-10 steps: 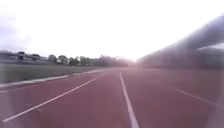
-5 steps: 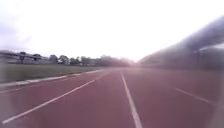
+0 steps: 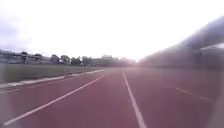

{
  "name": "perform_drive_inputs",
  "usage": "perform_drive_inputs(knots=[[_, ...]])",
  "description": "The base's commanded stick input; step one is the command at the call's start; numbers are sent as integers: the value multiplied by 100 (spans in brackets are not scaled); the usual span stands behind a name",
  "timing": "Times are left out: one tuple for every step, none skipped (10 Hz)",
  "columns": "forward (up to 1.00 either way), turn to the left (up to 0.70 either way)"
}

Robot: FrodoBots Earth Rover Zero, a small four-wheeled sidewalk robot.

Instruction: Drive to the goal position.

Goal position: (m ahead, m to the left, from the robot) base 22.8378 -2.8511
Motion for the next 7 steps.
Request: perform_drive_inputs(knots=[[70,0],[70,0],[70,0],[70,0],[70,-10],[70,-23],[70,-14]])
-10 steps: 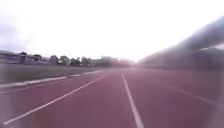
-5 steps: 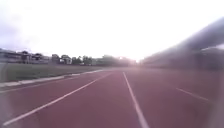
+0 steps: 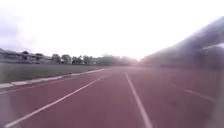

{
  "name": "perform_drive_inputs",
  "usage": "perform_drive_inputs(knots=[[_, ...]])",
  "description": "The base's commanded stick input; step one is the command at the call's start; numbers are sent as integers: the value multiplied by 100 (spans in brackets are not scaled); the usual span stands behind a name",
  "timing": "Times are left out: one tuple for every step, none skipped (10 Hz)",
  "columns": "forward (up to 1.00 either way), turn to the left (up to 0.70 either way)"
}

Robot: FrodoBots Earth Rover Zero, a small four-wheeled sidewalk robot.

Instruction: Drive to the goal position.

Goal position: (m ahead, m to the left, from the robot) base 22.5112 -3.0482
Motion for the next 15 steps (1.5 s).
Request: perform_drive_inputs(knots=[[70,-3],[70,0],[70,0],[70,0],[70,0],[70,0],[70,0],[70,0],[70,0],[70,0],[70,0],[70,0],[70,-19],[70,-30],[70,-26]])
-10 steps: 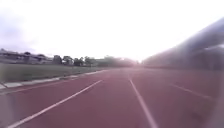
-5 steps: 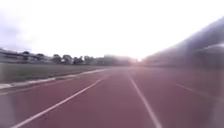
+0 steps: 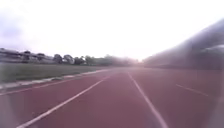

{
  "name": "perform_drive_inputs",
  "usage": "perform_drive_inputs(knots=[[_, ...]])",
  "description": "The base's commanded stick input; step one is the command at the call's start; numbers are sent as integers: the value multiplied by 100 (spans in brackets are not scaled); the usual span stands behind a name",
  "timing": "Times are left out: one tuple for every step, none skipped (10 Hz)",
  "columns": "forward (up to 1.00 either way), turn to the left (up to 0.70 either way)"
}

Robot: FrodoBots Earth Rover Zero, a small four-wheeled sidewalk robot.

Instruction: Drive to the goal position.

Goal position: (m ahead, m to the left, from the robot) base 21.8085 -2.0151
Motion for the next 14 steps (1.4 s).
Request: perform_drive_inputs(knots=[[70,-12],[70,0],[70,0],[70,0],[70,0],[70,0],[70,0],[70,0],[70,0],[70,-4],[70,-17],[70,-31],[70,-31],[70,-16]])
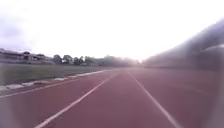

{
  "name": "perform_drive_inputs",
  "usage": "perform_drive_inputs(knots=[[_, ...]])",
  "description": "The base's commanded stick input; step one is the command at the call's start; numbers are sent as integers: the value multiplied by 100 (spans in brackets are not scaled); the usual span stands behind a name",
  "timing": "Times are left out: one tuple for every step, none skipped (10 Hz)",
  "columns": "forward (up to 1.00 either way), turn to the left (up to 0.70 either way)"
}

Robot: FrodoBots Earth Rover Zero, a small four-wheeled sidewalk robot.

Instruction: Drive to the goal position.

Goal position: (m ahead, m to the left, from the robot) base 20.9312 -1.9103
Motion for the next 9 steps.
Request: perform_drive_inputs(knots=[[70,0],[70,0],[70,0],[70,0],[70,0],[70,0],[70,0],[70,0],[70,0]])
